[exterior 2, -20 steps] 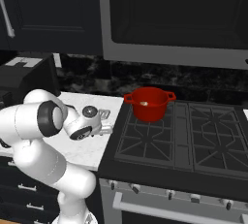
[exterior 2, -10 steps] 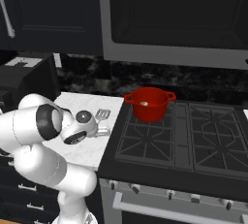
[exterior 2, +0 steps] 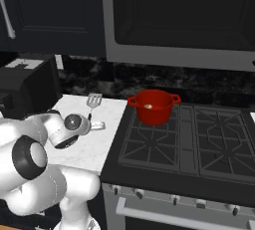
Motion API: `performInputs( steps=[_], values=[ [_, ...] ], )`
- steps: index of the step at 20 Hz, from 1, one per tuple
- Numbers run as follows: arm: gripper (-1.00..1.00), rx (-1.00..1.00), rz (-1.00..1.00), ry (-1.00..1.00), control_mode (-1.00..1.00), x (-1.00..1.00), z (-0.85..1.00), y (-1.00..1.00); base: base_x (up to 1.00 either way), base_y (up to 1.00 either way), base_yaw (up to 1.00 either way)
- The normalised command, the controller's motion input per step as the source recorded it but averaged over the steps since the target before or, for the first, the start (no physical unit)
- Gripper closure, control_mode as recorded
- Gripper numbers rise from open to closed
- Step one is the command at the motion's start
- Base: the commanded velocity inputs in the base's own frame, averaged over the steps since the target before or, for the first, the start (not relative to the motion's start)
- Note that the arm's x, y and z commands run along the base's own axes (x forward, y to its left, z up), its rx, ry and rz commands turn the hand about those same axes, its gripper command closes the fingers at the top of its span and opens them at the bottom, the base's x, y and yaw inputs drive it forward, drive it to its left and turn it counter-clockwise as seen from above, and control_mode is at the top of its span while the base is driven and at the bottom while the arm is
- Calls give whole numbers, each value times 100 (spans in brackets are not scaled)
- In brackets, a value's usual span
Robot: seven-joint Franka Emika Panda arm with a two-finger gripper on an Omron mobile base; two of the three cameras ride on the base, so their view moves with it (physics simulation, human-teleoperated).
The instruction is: Put the lemon wedge and mushroom in the pot. Retrieve the spatula and lightly stir the vegetables in the pot.
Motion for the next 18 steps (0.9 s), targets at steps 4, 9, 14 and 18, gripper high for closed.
performInputs(
  steps=[4, 9, 14, 18],
  values=[
    [100, 0, 0, 12, -100, -22, 100, 0, 0, 0, 0],
    [100, -6, -3, 42, -100, -15, 100, 0, 0, 0, 0],
    [100, -19, -6, 57, -100, -7, 100, 0, 0, 0, 0],
    [100, -28, -7, 55, -100, -4, 100, 0, 0, 0, 0]
  ],
)
